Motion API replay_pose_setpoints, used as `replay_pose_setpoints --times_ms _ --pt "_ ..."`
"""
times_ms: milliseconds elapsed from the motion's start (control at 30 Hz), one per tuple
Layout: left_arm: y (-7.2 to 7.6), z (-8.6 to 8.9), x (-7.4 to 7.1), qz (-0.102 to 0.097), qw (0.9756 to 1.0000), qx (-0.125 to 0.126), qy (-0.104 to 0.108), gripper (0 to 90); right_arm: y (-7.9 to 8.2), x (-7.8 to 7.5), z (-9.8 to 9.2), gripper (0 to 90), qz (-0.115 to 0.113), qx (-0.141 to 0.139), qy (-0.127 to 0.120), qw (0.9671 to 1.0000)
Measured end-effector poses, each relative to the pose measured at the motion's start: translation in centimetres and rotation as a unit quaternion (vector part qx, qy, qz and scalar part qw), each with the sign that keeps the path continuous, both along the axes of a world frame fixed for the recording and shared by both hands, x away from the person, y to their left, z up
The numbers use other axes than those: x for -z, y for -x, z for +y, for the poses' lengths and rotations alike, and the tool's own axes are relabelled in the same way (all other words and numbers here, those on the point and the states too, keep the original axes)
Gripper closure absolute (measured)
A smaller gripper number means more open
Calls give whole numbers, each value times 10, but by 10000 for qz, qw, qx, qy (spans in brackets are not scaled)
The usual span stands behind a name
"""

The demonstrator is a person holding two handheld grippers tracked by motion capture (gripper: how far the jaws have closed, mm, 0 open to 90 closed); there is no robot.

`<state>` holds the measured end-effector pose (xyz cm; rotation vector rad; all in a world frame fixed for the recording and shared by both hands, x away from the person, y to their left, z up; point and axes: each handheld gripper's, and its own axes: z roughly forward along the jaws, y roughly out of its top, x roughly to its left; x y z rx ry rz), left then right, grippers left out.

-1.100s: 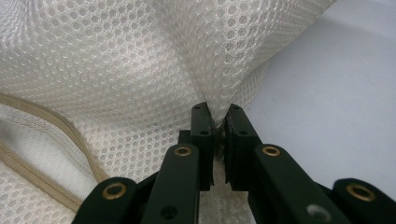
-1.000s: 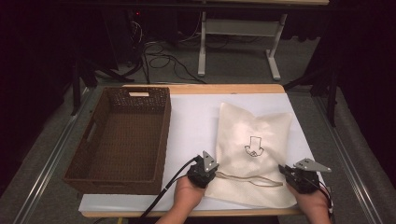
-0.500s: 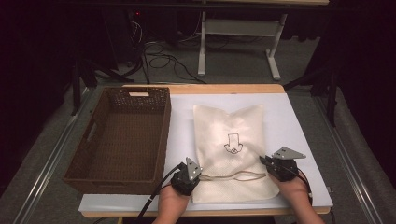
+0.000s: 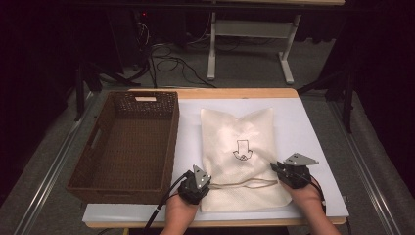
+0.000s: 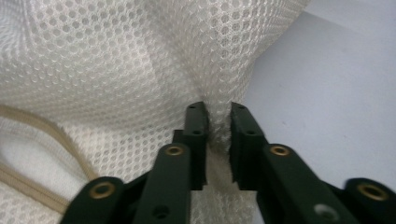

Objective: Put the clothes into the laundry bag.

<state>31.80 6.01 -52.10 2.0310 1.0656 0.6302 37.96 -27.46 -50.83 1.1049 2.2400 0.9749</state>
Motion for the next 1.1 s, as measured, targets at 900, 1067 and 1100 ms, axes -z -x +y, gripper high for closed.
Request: replay_pose_setpoints --times_ms 900,1067,1100 --pt "55 22 -30 -337 9940 616 841 1 88 -42 -41 0 -1045 334 -994 9890" --pt "56 23 -33 -399 9931 634 904 1 87 -41 -39 0 -1059 386 -976 9888" --pt "56 23 -33 -405 9930 633 913 1 88 -41 -38 0 -1049 399 -973 9889"
